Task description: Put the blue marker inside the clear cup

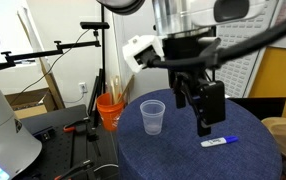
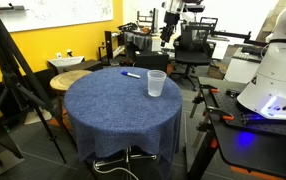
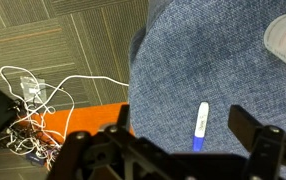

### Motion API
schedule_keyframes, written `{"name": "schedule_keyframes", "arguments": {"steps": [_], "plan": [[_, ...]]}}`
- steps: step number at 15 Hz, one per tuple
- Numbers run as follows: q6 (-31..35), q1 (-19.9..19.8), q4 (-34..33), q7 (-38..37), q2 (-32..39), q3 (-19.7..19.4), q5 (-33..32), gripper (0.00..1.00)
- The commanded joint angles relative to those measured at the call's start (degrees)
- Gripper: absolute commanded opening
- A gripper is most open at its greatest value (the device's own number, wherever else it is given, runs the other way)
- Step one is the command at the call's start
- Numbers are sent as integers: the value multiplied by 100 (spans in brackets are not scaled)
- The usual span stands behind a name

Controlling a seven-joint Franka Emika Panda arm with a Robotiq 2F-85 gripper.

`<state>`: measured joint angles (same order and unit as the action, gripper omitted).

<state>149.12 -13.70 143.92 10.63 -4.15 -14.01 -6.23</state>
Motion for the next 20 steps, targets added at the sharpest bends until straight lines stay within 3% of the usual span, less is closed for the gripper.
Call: {"name": "schedule_keyframes", "arguments": {"steps": [1,12,20], "plan": [[-167,56,-534,13,613,17,435,100],[-328,254,-1355,-549,1860,244,274,100],[-806,529,-2390,-1200,2930,295,142,100]]}}
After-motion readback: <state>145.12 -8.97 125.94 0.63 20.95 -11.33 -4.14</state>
